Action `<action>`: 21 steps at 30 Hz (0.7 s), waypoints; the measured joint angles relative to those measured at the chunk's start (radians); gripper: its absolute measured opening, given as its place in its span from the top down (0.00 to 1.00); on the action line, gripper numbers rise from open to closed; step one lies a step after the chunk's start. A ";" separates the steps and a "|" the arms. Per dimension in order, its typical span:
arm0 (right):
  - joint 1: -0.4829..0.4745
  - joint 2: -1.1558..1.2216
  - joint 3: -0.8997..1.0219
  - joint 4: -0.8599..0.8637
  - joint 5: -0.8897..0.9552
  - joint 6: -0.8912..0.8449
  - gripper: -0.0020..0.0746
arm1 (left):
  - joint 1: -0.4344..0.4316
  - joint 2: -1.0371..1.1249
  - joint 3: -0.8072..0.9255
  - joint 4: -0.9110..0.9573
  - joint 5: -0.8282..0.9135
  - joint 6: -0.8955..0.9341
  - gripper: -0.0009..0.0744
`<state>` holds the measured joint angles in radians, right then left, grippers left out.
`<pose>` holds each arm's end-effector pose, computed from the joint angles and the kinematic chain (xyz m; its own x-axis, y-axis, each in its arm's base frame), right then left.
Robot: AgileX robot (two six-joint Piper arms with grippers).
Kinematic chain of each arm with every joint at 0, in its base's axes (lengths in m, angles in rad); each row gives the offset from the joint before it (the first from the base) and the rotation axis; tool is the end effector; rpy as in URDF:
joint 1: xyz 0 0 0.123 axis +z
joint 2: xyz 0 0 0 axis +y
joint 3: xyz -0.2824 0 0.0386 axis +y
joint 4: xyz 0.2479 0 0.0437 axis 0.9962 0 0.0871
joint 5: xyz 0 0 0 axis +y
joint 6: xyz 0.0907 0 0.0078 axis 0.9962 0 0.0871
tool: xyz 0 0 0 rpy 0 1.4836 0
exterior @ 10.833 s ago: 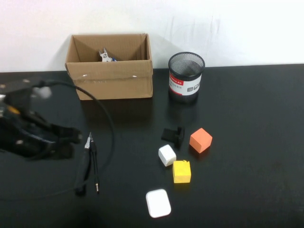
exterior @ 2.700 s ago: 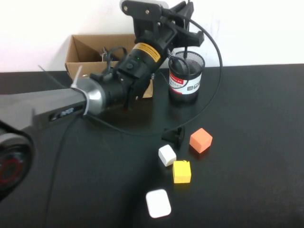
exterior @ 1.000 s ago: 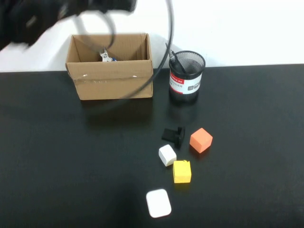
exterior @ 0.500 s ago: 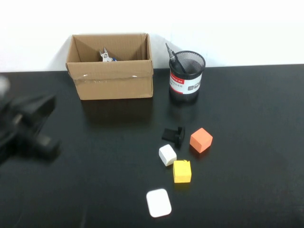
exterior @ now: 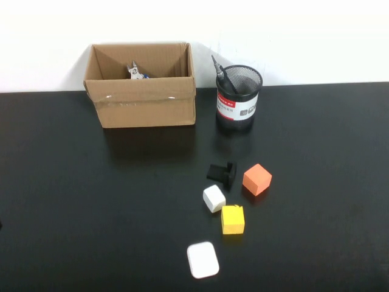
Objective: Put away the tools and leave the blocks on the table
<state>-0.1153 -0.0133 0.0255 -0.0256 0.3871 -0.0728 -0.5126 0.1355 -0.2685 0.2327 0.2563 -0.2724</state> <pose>0.0517 -0.0069 0.1704 -0.3155 -0.0605 -0.9470 0.0942 0.9910 -0.0947 0.0516 -0.0229 0.2728 -0.0463 -0.0278 -0.9985 0.4370 0.8983 -0.0453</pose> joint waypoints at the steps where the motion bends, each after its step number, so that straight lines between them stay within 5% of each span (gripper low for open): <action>1: 0.000 0.000 0.000 0.000 0.000 0.000 0.99 | 0.000 -0.016 0.005 0.000 0.005 0.000 0.99; 21: 0.000 0.000 0.000 0.000 0.000 0.000 0.99 | 0.043 -0.032 0.045 -0.022 -0.002 0.043 0.99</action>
<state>-0.1153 -0.0133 0.0255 -0.0256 0.3871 -0.0728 -0.4700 0.1037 -0.2238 0.2110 0.2541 -0.2298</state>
